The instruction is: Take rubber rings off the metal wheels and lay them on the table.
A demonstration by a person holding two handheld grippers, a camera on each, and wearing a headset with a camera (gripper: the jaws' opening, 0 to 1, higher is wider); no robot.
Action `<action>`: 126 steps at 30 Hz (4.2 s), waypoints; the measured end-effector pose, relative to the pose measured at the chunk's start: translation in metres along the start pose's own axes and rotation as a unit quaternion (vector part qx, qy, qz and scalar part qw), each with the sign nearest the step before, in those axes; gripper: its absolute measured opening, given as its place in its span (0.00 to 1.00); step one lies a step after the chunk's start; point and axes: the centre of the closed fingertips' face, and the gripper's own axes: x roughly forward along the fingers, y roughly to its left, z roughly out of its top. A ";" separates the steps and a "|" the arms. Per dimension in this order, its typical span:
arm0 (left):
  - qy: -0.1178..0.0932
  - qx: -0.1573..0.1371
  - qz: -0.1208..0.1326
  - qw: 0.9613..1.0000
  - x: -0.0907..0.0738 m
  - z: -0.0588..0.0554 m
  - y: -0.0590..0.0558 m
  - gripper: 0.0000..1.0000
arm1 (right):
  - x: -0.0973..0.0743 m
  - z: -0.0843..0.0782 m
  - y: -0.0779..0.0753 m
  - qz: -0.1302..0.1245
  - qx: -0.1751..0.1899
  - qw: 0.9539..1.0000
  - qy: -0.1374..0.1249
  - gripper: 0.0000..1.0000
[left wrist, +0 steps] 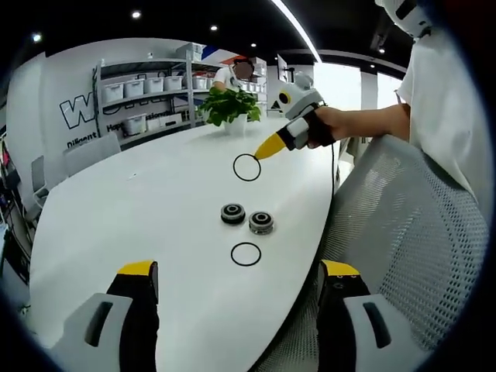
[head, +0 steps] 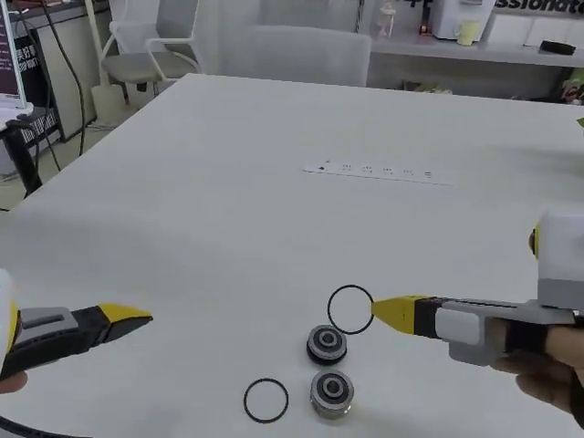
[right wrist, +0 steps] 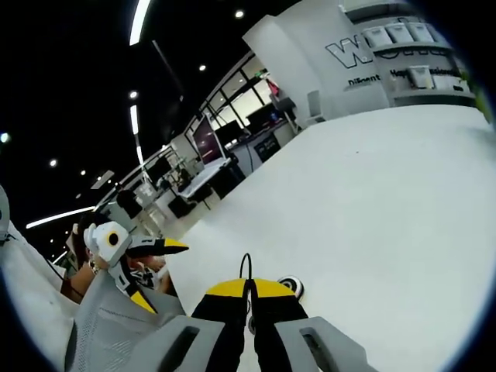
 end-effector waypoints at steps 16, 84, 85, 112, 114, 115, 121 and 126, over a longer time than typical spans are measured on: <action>-0.001 -0.013 -0.009 1.000 0.002 -0.002 -0.004 0.89 | 0.018 -0.010 0.023 0.031 -0.016 0.999 0.020 0.00; -0.003 -0.027 -0.025 0.999 0.005 -0.004 -0.009 0.84 | 0.075 -0.083 0.009 -0.020 -0.247 0.954 0.166 0.04; -0.003 -0.027 -0.025 0.999 0.005 -0.004 -0.009 0.84 | 0.074 -0.081 0.008 -0.021 -0.245 0.955 0.164 0.05; 0.001 -0.011 -0.040 0.999 0.005 -0.001 -0.015 0.87 | 0.032 0.028 0.033 0.031 -0.180 0.983 0.010 0.23; 0.001 -0.010 -0.041 0.999 0.005 -0.001 -0.015 0.87 | 0.031 0.038 0.033 0.027 -0.180 0.983 -0.004 0.23; -0.001 -0.009 -0.043 0.999 0.005 0.001 -0.016 0.87 | 0.030 0.048 0.034 0.024 -0.180 0.983 -0.022 0.22; -0.024 -0.011 -0.048 0.998 0.004 0.013 -0.018 0.87 | 0.026 0.087 0.037 0.021 -0.180 0.981 -0.075 0.22; -0.013 -0.003 -0.055 0.998 0.005 0.009 -0.020 0.88 | 0.023 0.094 0.031 0.015 -0.193 0.978 -0.083 0.23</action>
